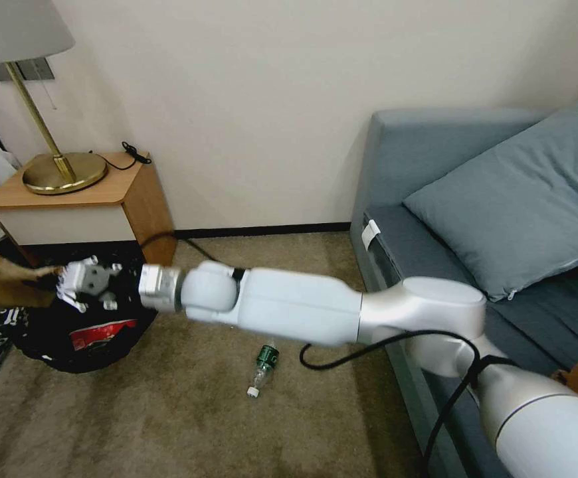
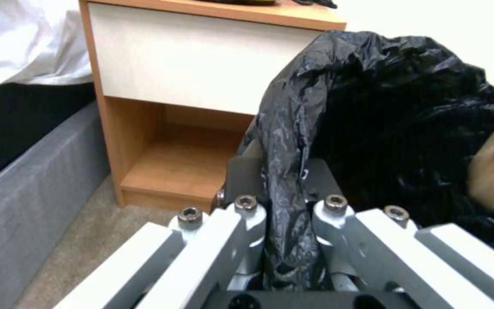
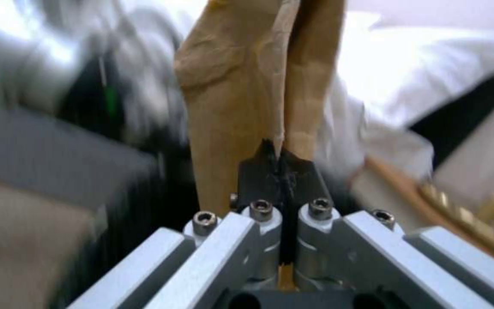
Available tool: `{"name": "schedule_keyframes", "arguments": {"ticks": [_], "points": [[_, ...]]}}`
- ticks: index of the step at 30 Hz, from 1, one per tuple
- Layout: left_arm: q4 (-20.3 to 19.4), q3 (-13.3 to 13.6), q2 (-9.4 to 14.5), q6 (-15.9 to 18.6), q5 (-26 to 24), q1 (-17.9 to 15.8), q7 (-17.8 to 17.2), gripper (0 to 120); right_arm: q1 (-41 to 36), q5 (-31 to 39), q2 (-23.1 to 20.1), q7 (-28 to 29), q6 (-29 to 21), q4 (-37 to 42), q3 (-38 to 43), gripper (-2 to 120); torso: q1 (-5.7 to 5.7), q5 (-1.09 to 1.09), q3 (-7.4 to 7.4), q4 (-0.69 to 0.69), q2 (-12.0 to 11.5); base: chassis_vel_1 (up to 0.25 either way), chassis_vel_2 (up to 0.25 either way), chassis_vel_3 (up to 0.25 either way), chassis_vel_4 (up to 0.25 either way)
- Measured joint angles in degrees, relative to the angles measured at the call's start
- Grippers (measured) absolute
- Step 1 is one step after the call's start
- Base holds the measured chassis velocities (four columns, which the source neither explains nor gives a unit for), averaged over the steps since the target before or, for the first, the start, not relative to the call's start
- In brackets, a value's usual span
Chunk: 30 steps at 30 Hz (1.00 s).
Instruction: Pick up the trash bin, then pick up the garbage on the floor and place it into the trash bin.
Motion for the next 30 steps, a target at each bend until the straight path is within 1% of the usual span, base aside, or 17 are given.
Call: {"name": "schedule_keyframes", "arguments": {"ticks": [2, 6, 8, 9, 12, 14, 16, 17, 18, 20, 21, 22, 23, 24, 26, 28, 30], "points": [[-0.80, -0.66, -0.05, -0.10, -0.46, 0.90, 0.52, 4, -1.61, -1.49, -0.03, 0.09, 0.94, -4.69, -1.80, 0, 0.00, 0.00, 0.00, -0.04, 0.00, 0.000, 0.000, 0.000, 0.000], [-2.05, -1.89, -0.62, -0.44, -0.76, 2.24, 1.06, 4, -2.11, -1.81, -0.04, 2.63, 0.72, -5.65, -2.99, 0, 0.00, 0.03, 0.00, 0.01, 0.00, 0.000, 0.000, 0.000, 0.000], [-2.71, -2.46, -1.05, -0.59, -0.89, 2.92, 1.52, 4, -2.21, -1.98, -0.05, 6.33, -0.17, -5.70, -3.35, 1, 0.00, 0.02, 0.00, 0.04, 0.00, 0.000, 0.000, 0.000, 0.000], [-2.71, -2.46, -1.05, -0.59, -0.89, 2.92, 1.52, 4, -2.21, -1.98, -0.05, 6.33, -0.17, -5.70, -3.35, 1, 0.00, 0.02, 0.00, 0.04, 0.00, 0.000, 0.000, 0.000, 0.000], [-2.10, -1.92, -0.94, -0.61, -0.91, 2.23, 1.57, 4, -2.02, -2.14, -0.07, 7.37, -0.73, -5.81, -2.89, 16, 0.00, 0.02, 0.00, -0.01, 0.00, 0.000, 0.000, 0.000, 0.000], [-1.71, -1.64, -0.91, -0.61, -0.90, 1.98, 1.58, 4, -1.98, -2.18, -0.07, 7.44, -0.80, -5.72, -2.79, 19, 0.00, 0.02, 0.00, -0.01, 0.00, 0.000, 0.000, 0.000, 0.000], [-1.14, -1.28, -0.85, -0.62, -0.83, 1.68, 1.63, 4, -1.96, -2.33, -0.08, 7.46, -0.84, -5.15, -2.73, 29, 0.00, 0.02, 0.00, 0.00, 0.00, 0.000, 0.000, 0.000, 0.000], [-1.14, -1.28, -0.85, -0.62, -0.83, 1.68, 1.63, 4, -1.96, -2.33, -0.08, 7.46, -0.84, -5.15, -2.73, 29, 0.00, 0.02, 0.00, 0.00, 0.00, 0.000, 0.000, 0.000, 0.000], [-0.94, -1.24, -0.79, -0.67, -0.79, 1.62, 1.66, 4, -1.96, -2.36, -0.08, 7.50, -0.84, -4.86, -2.60, 35, 0.00, 0.02, 0.00, 0.02, 0.00, 0.000, 0.000, 0.000, 0.000], [-0.79, -1.23, -0.74, -0.68, -0.76, 1.57, 1.68, 4, -1.95, -2.39, -0.08, 7.55, -0.83, -4.68, -2.45, 38, 0.00, 0.02, 0.00, 0.02, 0.00, 0.000, 0.000, 0.000, 0.000], [-0.52, -1.22, -0.56, -0.68, -0.76, 1.44, 1.72, 4, -1.88, -2.43, -0.09, 7.66, -0.82, -4.30, -1.93, 45, 0.00, 0.02, 0.00, 0.02, 0.00, 0.000, 0.000, 0.000, 0.000], [-0.52, -1.22, -0.56, -0.68, -0.76, 1.44, 1.72, 4, -1.88, -2.43, -0.09, 7.66, -0.82, -4.30, -1.93, 45, 0.00, 0.02, 0.00, 0.02, 0.00, 0.000, 0.000, 0.000, 0.000], [-0.01, -1.21, -0.29, -0.70, -0.74, 1.17, 1.78, 4, -1.52, -2.46, -0.10, 7.72, -0.82, -3.72, -1.16, 53, 0.00, 0.02, 0.00, 0.01, 0.00, 0.000, 0.000, 0.000, 0.000], [-0.01, -1.21, -0.29, -0.70, -0.74, 1.17, 1.78, 4, -1.52, -2.46, -0.10, 7.72, -0.82, -3.72, -1.16, 53, 0.00, 0.02, 0.00, 0.01, 0.00, 0.000, 0.000, 0.000, 0.000], [2.04, -1.21, 0.29, -0.90, 0.35, 0.58, 1.99, 4, 0.24, -3.25, -0.09, 6.86, -1.17, -2.90, 0.41, 65, 0.00, 0.02, 0.00, 0.00, 0.00, 0.000, 0.000, 0.000, 0.000], [2.70, -1.22, 0.42, -1.00, 0.86, 0.50, 2.06, 4, 0.71, -3.79, -0.09, 6.44, -1.28, -2.91, 0.77, 68, 0.00, 0.02, 0.00, 0.00, 0.00, 0.000, 0.000, 0.000, 0.000], [6.00, -1.71, 0.93, -1.91, 2.63, 0.48, 3.02, 4, 2.76, -8.36, -0.11, 4.09, -1.54, -3.92, 2.37, 80, 0.00, -0.01, 0.00, 0.02, 0.00, 0.000, 0.000, 0.000, 0.000]]}}
